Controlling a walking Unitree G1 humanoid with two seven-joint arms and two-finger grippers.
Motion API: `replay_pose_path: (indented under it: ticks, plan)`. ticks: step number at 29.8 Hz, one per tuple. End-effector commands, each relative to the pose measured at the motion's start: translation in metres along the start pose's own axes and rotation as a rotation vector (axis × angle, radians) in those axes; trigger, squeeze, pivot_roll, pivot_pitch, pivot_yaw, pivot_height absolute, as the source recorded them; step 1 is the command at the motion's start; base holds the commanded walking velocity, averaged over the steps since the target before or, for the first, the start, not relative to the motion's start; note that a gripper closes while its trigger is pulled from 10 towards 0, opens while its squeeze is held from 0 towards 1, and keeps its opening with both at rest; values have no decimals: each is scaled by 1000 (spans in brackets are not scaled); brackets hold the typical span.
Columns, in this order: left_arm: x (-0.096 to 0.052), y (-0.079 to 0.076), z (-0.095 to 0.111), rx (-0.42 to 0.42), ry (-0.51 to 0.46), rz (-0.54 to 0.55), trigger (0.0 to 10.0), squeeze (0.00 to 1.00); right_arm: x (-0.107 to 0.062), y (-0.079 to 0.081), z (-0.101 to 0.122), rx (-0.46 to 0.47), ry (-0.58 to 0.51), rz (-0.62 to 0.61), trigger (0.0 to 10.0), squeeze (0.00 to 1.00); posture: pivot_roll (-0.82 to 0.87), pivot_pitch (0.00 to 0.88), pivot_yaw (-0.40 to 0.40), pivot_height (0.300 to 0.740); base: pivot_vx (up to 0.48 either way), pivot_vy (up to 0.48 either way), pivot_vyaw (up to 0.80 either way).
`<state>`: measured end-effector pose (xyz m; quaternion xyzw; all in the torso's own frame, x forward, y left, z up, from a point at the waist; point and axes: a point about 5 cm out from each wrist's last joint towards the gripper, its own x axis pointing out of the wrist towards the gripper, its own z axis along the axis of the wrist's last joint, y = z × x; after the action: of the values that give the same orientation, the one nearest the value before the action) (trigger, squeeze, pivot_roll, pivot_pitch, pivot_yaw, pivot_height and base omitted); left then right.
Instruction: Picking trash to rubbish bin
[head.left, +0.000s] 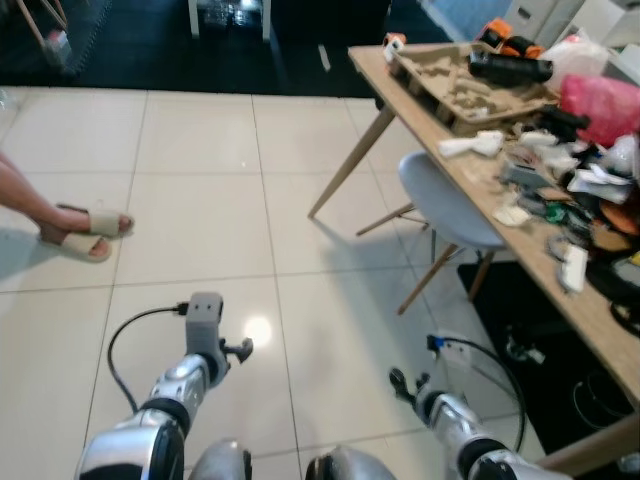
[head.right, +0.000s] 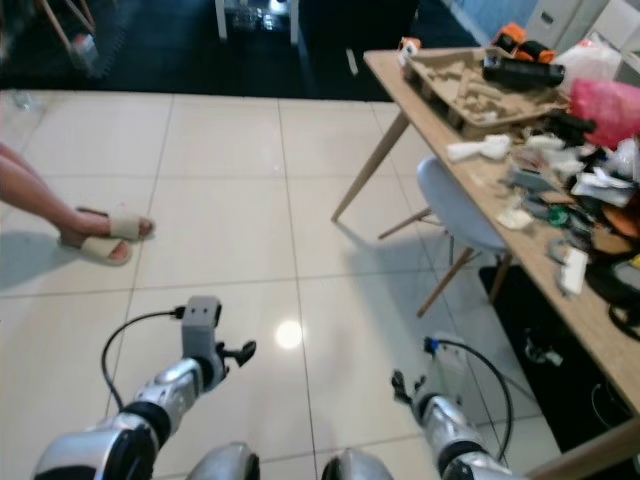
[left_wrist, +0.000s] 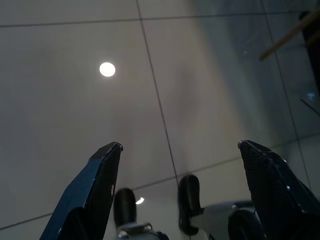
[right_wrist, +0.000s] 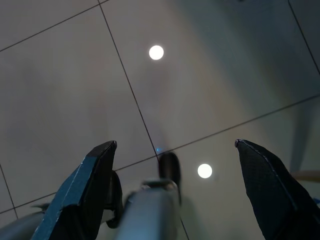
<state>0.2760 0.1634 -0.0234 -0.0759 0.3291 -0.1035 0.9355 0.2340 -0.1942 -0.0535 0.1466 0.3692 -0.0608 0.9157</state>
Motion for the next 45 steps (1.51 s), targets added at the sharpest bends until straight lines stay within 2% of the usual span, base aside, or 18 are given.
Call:
replay_pose_path:
  ticks: [1, 14, 36, 45]
  plan:
    - [-1, -2, -8, 3, 29, -4, 10000, 0, -3, -11, -4, 0, 17, -30, 10000, 0, 127, 113, -94, 740, 311, 0, 0]
    - [0, -2, -7, 8, 28, -5, 10000, 0, -2, -10, -4, -16, 27, -27, 10000, 0, 130, 108, -98, 740, 307, 0, -69]
    - [-1, -2, -12, 2, 38, 4, 10000, 0, -3, -11, -6, -16, 41, -28, 10000, 0, 127, 113, -99, 740, 294, 0, -800]
    - [-1, 0, -10, -12, 30, 32, 10000, 0, -3, -11, -7, -12, 47, -33, 10000, 0, 127, 113, -99, 740, 0, 0, -800]
